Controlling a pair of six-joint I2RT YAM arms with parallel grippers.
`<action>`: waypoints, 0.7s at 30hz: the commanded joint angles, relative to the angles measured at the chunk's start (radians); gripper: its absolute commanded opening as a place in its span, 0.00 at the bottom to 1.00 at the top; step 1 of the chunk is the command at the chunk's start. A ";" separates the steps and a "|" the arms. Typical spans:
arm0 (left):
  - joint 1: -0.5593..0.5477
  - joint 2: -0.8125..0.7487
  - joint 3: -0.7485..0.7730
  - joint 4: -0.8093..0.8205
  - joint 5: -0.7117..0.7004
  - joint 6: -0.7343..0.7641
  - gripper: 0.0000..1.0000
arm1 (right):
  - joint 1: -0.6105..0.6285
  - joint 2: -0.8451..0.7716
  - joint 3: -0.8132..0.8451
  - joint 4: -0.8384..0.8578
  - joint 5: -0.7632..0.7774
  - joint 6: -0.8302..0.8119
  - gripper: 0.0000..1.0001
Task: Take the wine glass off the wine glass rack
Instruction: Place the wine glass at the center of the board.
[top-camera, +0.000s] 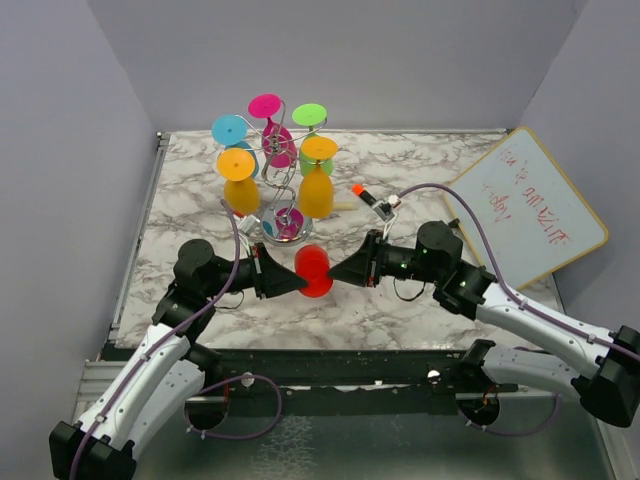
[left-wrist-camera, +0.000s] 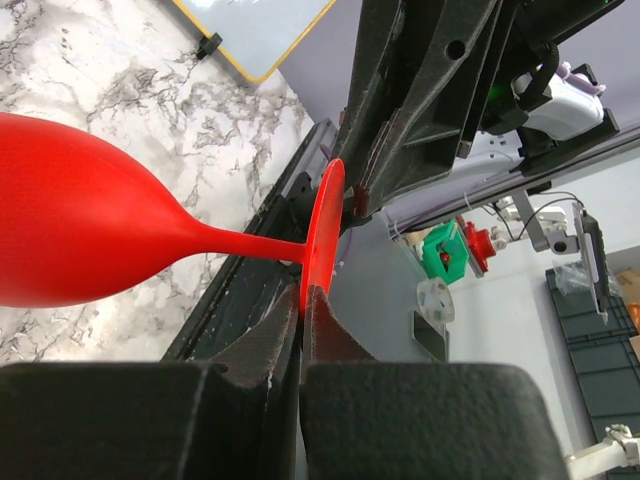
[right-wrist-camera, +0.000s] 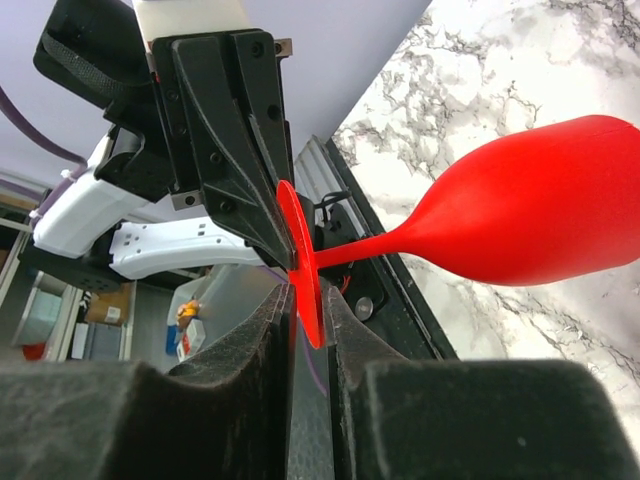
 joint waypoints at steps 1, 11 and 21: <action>-0.013 -0.002 0.019 -0.009 -0.003 0.036 0.00 | 0.003 -0.013 0.001 0.005 -0.029 -0.025 0.22; -0.053 -0.003 0.006 -0.006 0.007 0.068 0.00 | 0.003 -0.022 -0.009 -0.041 0.048 0.007 0.46; -0.190 -0.005 -0.036 -0.005 -0.145 0.145 0.00 | -0.010 -0.105 0.116 -0.374 0.412 -0.140 0.56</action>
